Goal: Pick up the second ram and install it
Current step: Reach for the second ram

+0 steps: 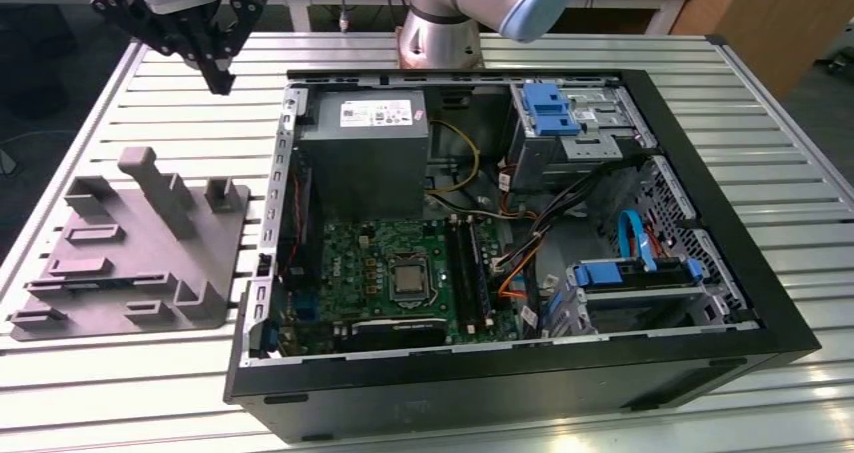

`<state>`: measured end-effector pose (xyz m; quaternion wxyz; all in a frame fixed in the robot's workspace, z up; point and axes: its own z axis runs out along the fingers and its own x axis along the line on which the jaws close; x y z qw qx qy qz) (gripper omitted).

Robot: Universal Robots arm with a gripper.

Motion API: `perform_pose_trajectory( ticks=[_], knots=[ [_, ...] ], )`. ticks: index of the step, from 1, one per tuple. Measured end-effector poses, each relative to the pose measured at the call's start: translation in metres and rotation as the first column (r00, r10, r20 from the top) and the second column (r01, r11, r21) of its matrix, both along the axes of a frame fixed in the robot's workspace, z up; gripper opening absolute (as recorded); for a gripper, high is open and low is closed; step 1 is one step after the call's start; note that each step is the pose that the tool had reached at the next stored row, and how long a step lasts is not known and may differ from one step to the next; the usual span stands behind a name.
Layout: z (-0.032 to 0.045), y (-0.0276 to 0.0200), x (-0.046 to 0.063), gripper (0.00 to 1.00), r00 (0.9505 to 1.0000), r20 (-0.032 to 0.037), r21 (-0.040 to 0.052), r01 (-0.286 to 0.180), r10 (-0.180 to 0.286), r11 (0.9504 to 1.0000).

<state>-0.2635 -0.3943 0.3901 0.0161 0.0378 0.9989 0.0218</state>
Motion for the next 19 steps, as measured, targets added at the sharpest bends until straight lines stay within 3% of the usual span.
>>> perform_pose_trajectory(
  ticks=[19],
  knots=[
    [-0.0015, -0.0029, -0.017, 0.11, 1.0000, 0.0000, 0.0000, 0.000, 0.000, 1.0000]
  ],
)
